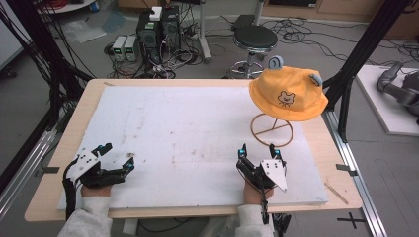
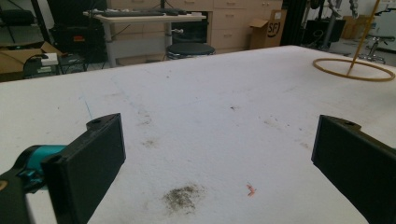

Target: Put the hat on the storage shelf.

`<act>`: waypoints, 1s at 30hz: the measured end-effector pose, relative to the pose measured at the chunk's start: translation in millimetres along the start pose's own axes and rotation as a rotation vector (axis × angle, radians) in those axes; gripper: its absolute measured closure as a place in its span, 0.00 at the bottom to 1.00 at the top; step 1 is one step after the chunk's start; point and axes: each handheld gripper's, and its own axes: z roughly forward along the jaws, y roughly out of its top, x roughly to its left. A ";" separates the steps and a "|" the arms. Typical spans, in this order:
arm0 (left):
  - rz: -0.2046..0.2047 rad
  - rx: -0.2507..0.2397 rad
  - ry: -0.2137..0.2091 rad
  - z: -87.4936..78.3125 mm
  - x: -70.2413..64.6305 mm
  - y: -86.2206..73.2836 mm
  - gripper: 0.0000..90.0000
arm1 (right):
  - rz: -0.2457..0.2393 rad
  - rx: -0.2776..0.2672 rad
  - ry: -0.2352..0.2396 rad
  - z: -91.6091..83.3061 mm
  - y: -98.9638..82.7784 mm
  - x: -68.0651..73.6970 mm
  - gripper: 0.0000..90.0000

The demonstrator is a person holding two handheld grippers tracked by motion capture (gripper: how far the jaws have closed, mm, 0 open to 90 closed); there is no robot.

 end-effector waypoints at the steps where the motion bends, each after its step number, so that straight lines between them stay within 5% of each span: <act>1: -0.001 0.001 0.001 -0.1 0.0 0.0 0.04 | -0.003 0.000 0.000 -0.1 0.0 -0.4 0.13; 30: 0.004 0.006 -0.003 0.2 -0.2 0.2 0.04 | -0.011 0.012 0.003 0.7 0.1 0.7 0.13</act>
